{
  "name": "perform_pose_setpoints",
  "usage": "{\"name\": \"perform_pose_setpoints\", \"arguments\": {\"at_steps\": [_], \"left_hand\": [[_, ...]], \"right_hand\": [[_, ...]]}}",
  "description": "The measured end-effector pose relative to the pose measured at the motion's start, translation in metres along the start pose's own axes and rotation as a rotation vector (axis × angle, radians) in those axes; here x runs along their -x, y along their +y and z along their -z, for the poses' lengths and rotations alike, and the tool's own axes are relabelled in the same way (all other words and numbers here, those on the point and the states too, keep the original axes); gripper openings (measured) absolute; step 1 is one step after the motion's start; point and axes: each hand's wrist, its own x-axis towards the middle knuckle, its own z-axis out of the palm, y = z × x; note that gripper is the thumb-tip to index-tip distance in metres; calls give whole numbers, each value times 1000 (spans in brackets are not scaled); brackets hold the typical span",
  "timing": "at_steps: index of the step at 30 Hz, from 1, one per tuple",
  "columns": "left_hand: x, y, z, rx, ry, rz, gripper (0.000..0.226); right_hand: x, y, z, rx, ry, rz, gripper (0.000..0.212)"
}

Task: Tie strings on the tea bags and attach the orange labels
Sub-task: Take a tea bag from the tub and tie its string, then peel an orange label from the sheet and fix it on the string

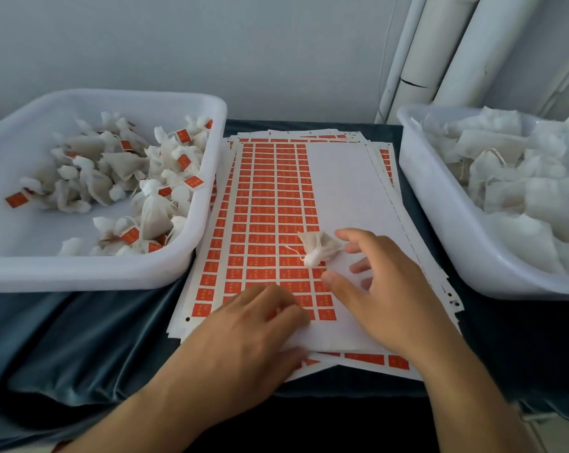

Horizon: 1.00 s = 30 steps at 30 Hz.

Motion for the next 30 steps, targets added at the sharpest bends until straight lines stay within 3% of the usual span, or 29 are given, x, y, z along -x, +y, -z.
{"name": "perform_pose_setpoints", "arguments": {"at_steps": [6, 9, 11, 14, 16, 20, 22, 24, 27, 30], "left_hand": [[1, -2, 8, 70, 82, 55, 30], [-1, -1, 9, 50, 163, 51, 24], [-3, 0, 7, -14, 204, 19, 24], [-6, 1, 7, -67, 268, 13, 24], [-8, 0, 7, -92, 340, 15, 22], [-7, 1, 8, -129, 426, 0, 18], [-4, 1, 8, -146, 408, -34, 18], [-2, 2, 8, -145, 344, -48, 19], [-5, 7, 12, 25, 242, 24, 19], [-17, 14, 16, 161, 189, 166, 28]], "right_hand": [[34, -14, 11, -121, 87, 0, 48], [49, -20, 20, -278, 98, 13, 29], [55, -20, 30, -418, -87, -20, 38], [56, -21, 36, -612, -510, -132, 59], [52, -17, 28, -725, -564, -187, 59], [42, -13, 5, -1091, -388, -317, 63], [39, -13, -3, -1294, -310, -361, 72], [38, -15, -9, -1438, -252, -409, 65], [37, -13, -20, -1462, -93, -505, 39], [37, -9, -28, -1366, 4, -547, 36]]}}
